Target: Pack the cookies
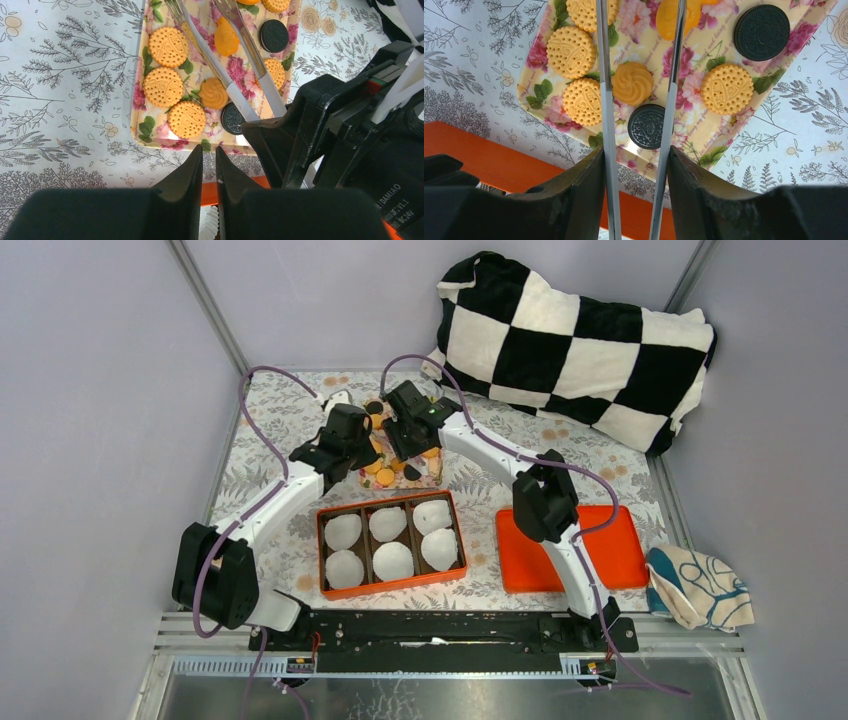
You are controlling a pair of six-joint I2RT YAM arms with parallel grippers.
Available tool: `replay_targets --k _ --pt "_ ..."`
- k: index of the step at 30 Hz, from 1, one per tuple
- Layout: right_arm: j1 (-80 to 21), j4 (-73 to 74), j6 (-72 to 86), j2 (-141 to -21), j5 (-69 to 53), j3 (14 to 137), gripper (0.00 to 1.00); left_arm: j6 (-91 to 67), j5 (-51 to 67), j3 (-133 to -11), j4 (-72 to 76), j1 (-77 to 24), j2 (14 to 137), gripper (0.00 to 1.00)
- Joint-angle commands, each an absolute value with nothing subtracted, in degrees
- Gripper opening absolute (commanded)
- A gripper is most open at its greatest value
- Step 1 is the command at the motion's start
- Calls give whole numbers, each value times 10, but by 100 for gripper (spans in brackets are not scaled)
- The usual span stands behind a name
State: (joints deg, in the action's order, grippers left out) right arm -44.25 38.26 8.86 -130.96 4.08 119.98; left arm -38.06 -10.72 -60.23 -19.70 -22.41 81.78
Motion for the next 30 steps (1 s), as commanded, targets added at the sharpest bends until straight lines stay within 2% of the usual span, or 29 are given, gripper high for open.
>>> replay_targets --k 1,10,11,14,18,24,30 --pt "-446 393 87 -1325 57 1242 51 -384 -96 -592 -181 -221 806 19" --pt "-446 411 87 -1369 43 1293 50 -382 -96 -587 -183 -218 802 19" --pt "-446 416 86 -1371 43 1299 46 -381 -95 -587 -184 -217 801 19" --pt "-446 419 82 -1369 51 1299 23 -381 -95 -586 -185 -215 797 19" --pt "-446 412 78 -1342 71 1281 1 -383 -92 -586 -185 -213 794 19" --pt "-446 339 65 -1237 102 1188 0 -381 -96 -586 -188 -206 780 19" --pt "-446 349 55 -1188 120 1181 0 -378 -97 -584 -189 -195 774 19"
